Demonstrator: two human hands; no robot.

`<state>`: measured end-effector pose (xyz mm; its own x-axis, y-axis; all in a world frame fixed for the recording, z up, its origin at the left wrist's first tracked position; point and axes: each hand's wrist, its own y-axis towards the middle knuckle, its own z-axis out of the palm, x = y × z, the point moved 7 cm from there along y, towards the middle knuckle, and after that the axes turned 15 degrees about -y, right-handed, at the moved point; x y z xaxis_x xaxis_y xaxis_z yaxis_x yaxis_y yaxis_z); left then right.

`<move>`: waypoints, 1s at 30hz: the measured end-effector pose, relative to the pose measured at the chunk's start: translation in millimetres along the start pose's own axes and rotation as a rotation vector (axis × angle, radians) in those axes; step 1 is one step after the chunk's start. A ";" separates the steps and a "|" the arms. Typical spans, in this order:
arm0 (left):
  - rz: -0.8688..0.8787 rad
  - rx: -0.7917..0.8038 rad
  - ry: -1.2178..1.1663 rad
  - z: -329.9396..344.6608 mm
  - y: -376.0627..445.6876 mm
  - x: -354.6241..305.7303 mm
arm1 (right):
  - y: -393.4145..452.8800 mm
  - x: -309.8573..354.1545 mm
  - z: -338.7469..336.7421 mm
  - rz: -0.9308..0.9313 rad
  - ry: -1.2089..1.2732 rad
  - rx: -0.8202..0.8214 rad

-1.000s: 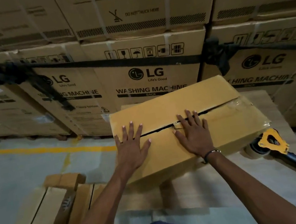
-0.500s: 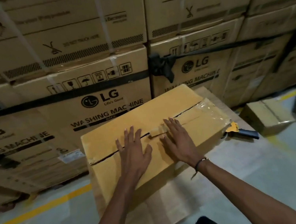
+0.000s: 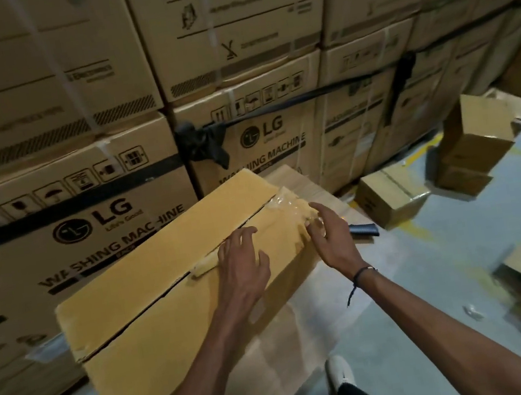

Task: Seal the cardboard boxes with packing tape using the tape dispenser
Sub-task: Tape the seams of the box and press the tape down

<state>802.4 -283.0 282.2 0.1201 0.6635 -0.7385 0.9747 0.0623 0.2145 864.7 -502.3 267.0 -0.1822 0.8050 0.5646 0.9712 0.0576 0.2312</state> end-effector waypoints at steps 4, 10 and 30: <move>0.013 0.037 0.010 28.5 19.6 -20.7 | 12.3 -51.2 -5.2 0.109 0.052 -0.033; 0.017 0.048 0.031 79.9 64.5 -51.1 | 43.2 -147.9 1.3 0.278 0.059 0.074; 0.001 0.099 0.310 212.3 121.8 -63.6 | 114.7 -301.1 130.1 -0.084 -0.596 0.834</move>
<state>953.5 -475.9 219.5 0.0724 0.8598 -0.5055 0.9901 -0.0007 0.1406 1050.9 -661.3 20.5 -0.3696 0.9285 0.0345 0.7977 0.3362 -0.5006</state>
